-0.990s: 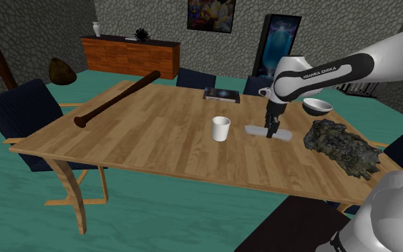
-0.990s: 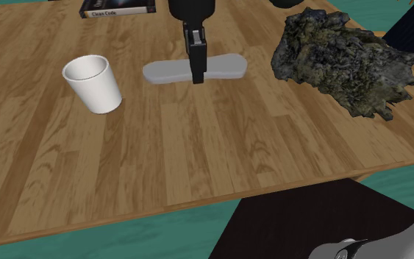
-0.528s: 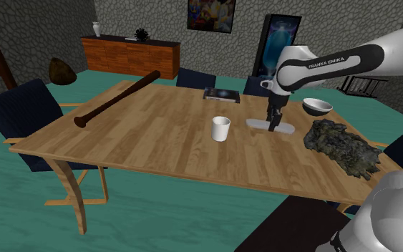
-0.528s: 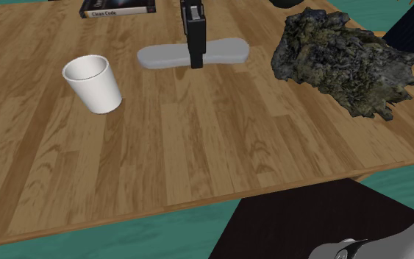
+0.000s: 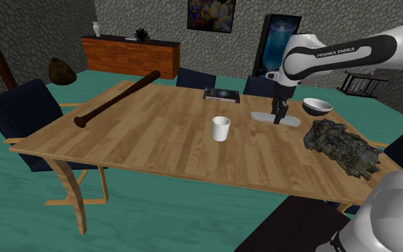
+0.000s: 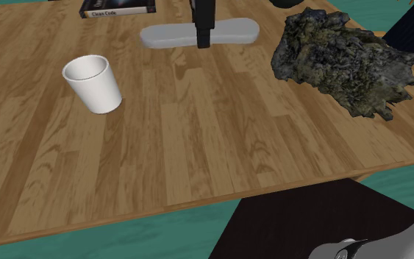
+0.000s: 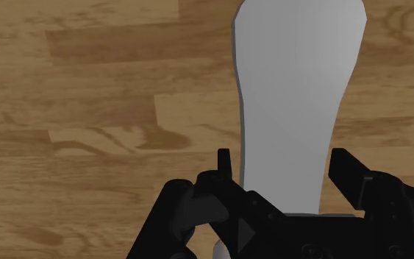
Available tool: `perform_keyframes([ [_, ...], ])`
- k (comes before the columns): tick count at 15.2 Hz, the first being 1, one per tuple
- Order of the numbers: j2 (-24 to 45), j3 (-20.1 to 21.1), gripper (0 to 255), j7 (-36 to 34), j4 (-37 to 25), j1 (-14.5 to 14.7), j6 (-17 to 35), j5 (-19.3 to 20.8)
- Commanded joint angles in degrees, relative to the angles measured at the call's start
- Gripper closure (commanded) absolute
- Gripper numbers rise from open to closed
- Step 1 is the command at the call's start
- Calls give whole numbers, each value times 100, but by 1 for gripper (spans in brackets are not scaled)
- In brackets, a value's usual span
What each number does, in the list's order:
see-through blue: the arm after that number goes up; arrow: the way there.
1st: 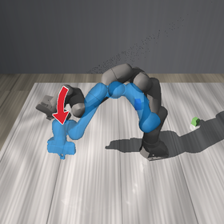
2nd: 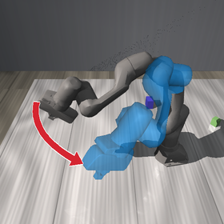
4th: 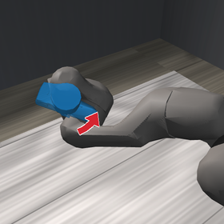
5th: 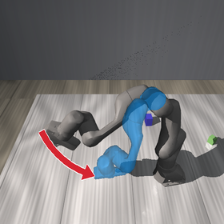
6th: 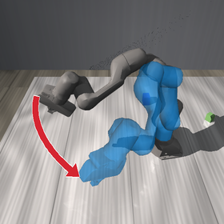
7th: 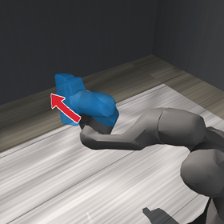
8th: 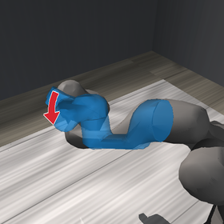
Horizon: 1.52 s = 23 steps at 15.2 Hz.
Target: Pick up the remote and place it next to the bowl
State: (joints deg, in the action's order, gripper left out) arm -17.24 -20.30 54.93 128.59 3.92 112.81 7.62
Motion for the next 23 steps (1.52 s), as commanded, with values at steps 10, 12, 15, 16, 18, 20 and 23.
perform_keyframes([
  [10, 576, -1093, 255, 1669, -664, -529, 5, -23],
  [12, 771, -1299, 255, 2010, -862, -616, 1, -106],
  [15, 1125, -1606, 255, 2547, -1209, -751, -17, -296],
  [16, 1261, -1704, 255, 2733, -1338, -802, -27, -379],
  [18, 1558, -1887, 255, 3117, -1618, -922, -60, -577],
  [20, 1891, -2049, 255, 3512, -1928, -1069, -111, -814],
  [23, 2448, -2233, 255, 4109, -2456, -1367, -232, -1230],
])
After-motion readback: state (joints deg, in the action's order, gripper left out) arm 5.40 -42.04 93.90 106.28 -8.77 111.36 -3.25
